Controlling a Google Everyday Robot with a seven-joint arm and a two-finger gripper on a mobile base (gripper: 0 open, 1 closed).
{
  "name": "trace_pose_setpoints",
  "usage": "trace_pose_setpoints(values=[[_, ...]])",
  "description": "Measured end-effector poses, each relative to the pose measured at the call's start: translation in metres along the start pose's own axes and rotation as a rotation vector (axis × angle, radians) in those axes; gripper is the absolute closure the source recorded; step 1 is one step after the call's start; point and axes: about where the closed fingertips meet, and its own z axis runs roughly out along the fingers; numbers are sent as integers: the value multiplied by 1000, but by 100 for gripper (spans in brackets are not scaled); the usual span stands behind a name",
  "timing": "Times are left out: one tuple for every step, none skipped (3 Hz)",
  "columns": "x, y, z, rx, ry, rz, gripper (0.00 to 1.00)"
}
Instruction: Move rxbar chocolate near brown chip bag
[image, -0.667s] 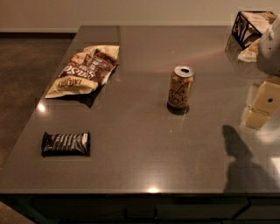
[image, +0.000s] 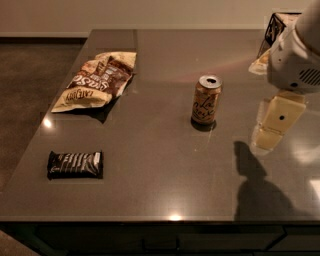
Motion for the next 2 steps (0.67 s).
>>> trace_pose_setpoints(values=[[-44, 17, 25, -59, -65, -52, 0], [-93, 34, 48, -102, -103, -100, 0]])
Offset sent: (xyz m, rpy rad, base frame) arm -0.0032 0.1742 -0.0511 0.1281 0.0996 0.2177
